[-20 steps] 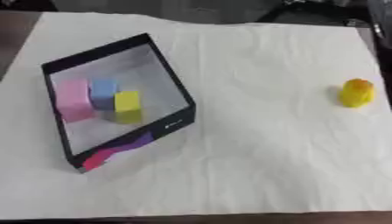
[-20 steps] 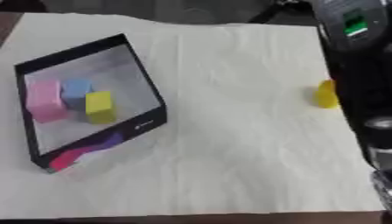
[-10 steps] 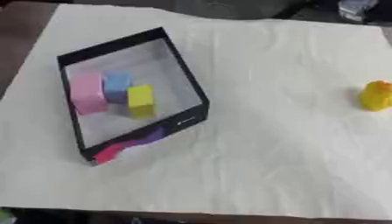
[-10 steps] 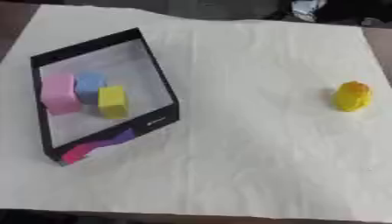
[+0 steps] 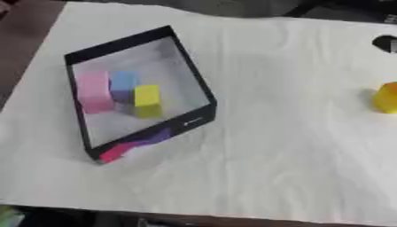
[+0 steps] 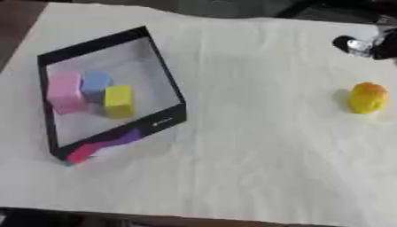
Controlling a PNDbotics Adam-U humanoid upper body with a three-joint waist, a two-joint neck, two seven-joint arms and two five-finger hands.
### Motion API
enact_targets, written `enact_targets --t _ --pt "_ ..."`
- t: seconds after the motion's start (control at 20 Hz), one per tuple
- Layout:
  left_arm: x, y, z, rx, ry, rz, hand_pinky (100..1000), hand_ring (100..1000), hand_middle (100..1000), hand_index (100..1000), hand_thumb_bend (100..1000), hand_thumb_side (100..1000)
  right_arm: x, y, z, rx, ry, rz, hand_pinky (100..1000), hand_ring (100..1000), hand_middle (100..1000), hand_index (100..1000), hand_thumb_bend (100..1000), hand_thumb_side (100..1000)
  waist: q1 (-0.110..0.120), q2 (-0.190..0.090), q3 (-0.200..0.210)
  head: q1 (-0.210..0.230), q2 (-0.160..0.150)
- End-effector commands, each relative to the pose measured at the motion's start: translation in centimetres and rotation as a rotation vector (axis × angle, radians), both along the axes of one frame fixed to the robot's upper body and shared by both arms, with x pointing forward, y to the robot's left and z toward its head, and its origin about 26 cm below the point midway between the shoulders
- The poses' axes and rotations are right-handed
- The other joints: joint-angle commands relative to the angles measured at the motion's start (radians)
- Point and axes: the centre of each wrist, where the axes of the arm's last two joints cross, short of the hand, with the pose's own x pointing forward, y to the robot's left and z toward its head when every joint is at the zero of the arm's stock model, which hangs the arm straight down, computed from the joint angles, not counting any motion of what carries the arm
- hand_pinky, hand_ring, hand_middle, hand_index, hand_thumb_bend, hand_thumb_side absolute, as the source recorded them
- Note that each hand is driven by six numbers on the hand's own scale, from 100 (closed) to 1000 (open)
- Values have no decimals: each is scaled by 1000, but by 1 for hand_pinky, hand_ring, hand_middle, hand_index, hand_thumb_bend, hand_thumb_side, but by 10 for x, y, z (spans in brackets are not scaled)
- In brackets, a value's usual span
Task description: Pick up objects on the table and place them in the box.
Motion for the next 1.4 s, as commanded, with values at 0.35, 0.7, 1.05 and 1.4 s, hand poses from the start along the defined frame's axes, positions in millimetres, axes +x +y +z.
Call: enact_targets --t 0.35,0.7,1.05,1.4 --pt "0 -1 8 22 -12 -16 700 657 746 819 299 503 -32 -23 -34 -19 39 -100 900 879 844 913 497 414 8 -2 8 -56 -1" --pt "2 -4 8 28 -7 -37 700 657 747 819 296 503 -60 -21 -56 9 59 -115 901 879 849 916 504 427 12 -6 14 -86 -1" --pt "3 -5 8 27 -3 -46 700 657 747 819 293 505 -61 -22 -58 36 68 -116 901 878 851 918 517 438 16 -5 11 -92 -1" --pt "3 -6 7 24 2 -56 700 657 747 819 290 508 -50 -25 -49 59 -13 -170 898 875 850 917 505 411 20 -2 16 -102 -1"
